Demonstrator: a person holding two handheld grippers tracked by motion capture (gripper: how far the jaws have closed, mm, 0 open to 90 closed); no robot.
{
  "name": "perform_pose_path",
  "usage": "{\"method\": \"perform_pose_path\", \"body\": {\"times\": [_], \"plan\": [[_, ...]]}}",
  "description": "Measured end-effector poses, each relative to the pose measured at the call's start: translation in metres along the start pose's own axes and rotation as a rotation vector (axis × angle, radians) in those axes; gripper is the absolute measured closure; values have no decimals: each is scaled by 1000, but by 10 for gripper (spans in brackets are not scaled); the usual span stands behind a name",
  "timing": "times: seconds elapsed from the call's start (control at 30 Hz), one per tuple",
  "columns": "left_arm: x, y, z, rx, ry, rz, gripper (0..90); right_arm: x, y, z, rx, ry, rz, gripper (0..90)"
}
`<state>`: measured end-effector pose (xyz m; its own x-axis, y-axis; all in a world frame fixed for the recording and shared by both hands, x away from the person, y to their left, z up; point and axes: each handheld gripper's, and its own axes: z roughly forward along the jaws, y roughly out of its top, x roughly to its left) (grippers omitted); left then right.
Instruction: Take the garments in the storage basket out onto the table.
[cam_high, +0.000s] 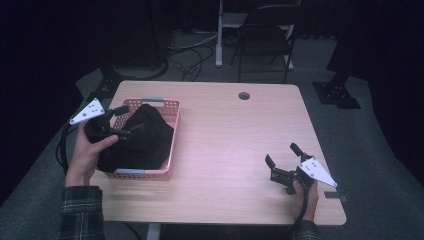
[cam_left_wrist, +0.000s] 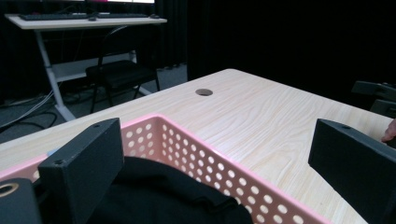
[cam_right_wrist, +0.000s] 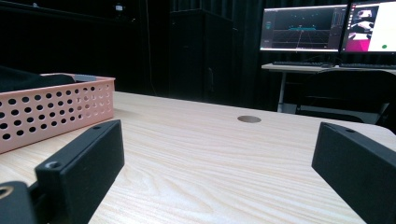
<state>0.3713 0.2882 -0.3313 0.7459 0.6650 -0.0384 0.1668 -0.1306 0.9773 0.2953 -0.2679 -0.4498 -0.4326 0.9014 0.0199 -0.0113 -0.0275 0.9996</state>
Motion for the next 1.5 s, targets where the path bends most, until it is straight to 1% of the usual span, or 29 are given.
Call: {"method": "perform_pose_path", "body": {"times": [0.3, 0.57, 0.77, 0.87, 1.1, 1.47, 1.5], "plan": [[9, -8, -6, 17, 11, -8, 29, 0, 0, 0, -1, -1, -1, 19], [12, -16, -1, 80, 43, 2, 28, 0, 0, 0, 0, -1, -1, 19], [13, -20, 3, 101, 50, 0, 28, 0, 0, 0, 0, -1, -1, 19], [13, -22, 6, 125, 60, 7, 28, 0, 0, 0, 0, -1, -1, 19], [13, -25, 12, 165, 62, 18, 29, 0, 0, 0, 0, -1, 0, 19], [11, -31, 22, 230, 82, 28, 29, 0, 0, 0, 0, 0, -1, 19], [11, -32, 23, 242, 84, 30, 29, 0, 0, 0, 0, 0, -1, 19]]}}
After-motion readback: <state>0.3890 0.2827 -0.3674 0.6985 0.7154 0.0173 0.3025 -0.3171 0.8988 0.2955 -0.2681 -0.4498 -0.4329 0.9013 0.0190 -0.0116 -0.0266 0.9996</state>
